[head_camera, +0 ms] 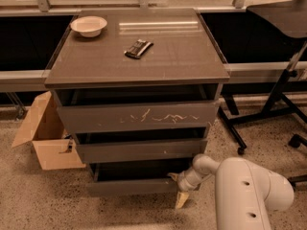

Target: Open bottom drawer

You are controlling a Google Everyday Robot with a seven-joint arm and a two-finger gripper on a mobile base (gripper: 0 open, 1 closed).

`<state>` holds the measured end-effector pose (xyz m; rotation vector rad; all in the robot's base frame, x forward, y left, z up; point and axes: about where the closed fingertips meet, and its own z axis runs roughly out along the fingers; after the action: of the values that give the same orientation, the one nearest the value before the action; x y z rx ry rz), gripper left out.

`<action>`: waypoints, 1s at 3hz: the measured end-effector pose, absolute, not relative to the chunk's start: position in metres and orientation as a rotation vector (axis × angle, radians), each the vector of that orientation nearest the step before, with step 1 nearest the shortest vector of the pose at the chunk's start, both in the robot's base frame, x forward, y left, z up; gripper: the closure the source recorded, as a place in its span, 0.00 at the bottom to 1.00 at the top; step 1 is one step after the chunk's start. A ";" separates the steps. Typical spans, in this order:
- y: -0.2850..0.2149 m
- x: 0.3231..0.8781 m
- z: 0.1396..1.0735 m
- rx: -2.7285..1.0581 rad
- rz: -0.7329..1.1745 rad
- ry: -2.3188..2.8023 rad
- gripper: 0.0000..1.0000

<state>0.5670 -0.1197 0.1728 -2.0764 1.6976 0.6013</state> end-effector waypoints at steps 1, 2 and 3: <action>-0.111 0.549 0.173 -2.108 0.647 1.666 0.41; -0.102 0.533 0.182 -2.126 0.684 1.613 0.72; -0.102 0.534 0.183 -2.126 0.684 1.613 0.95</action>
Offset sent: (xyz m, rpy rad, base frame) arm -0.0457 0.0215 0.0195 0.0599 0.0266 0.1125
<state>0.5337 -0.1022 0.1830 -2.1260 1.6133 0.6845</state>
